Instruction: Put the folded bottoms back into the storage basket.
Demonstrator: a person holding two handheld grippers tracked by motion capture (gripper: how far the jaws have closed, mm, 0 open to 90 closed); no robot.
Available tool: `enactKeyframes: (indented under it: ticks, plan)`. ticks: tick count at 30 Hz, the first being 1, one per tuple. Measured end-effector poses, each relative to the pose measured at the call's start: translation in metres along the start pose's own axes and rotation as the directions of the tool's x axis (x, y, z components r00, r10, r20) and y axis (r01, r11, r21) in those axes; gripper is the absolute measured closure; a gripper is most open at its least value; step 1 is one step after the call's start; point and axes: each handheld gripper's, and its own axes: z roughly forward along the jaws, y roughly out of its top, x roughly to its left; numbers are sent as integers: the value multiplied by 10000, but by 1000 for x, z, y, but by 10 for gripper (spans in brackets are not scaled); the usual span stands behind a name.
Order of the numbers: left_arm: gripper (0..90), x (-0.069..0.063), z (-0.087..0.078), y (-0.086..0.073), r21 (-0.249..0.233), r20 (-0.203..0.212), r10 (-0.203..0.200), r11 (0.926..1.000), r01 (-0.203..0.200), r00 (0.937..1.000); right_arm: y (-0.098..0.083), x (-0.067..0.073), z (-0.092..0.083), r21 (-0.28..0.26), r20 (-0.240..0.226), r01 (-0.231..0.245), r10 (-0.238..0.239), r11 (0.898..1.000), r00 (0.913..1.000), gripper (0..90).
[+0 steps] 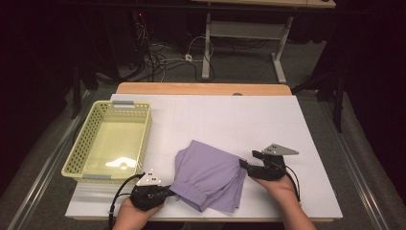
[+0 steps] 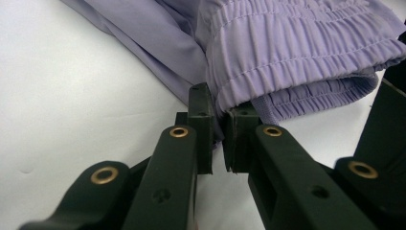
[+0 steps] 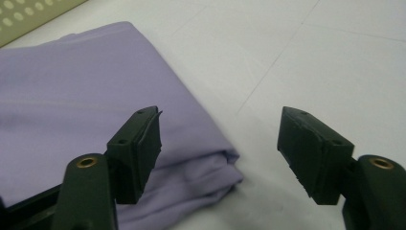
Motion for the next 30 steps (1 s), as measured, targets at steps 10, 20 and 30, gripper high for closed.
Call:
enactKeyframes:
  ticks: [10, 20, 30]
  plan:
    - [818, -1, 0, 0, -26, -41, 1, 10000, -1, 10000, 0, 4, 14, 719, 225, 136, -153, 9973, 9996, 406]
    - [818, 1, 0, 0, -14, 47, -63, 10000, 63, 10000, -6, 10, 17, 1316, -75, 699, -696, 9888, 9975, 530]
    - [816, -1, 0, 0, -6, -79, -6, 10000, 6, 10000, -11, 21, 15, 1231, -549, 1435, -1377, 9820, 9890, 823]
